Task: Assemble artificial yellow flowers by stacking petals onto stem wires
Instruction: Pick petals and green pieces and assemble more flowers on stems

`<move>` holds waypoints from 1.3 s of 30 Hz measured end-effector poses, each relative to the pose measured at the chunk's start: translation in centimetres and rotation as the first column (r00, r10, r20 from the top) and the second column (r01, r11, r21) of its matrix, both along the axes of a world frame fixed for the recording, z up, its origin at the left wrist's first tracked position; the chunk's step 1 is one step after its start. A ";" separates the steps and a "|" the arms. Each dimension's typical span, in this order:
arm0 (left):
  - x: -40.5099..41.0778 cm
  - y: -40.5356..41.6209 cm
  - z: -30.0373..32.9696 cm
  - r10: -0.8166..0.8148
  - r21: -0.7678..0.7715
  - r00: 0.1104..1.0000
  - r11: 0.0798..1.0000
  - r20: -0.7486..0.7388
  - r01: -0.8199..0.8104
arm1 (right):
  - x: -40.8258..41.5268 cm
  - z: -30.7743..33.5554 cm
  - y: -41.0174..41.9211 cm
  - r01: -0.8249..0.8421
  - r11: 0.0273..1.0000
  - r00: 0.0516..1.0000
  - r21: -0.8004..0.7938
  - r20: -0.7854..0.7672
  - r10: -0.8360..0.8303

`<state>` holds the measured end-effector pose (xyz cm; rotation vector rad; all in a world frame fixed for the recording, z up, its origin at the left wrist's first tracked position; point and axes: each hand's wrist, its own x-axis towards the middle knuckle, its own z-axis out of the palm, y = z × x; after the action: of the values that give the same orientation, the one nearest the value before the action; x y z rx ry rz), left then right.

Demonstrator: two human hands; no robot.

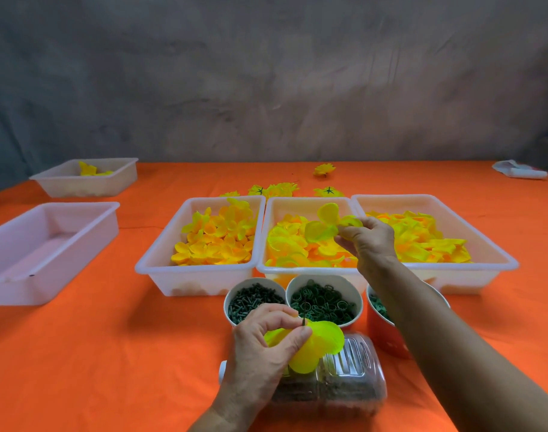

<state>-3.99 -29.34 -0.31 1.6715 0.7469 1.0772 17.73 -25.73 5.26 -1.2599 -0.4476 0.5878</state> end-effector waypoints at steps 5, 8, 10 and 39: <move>-0.1 0.0 0.1 0.002 0.010 1.000 1.000 -0.004 -0.002 | -0.8 0.9 -0.8 -0.139 0.988 0.979 0.073 -0.137 0.148; 0.0 -0.1 0.2 0.020 0.041 1.000 0.999 0.012 -0.021 | -1.1 0.9 -1.8 -0.269 0.960 0.931 0.082 -0.231 0.281; 0.0 -0.1 0.1 0.022 0.056 1.000 0.998 0.012 -0.023 | -1.3 0.8 -2.7 -0.351 0.934 0.896 0.064 -0.267 0.355; 0.0 -0.2 0.1 0.000 0.016 1.000 1.000 0.007 0.000 | -7.2 -0.2 -8.3 -0.304 0.950 0.871 -0.068 0.385 0.306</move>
<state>-3.97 -29.51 -0.22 1.6799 0.7352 1.0910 10.54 -34.05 5.07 -1.3242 -0.9962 0.6006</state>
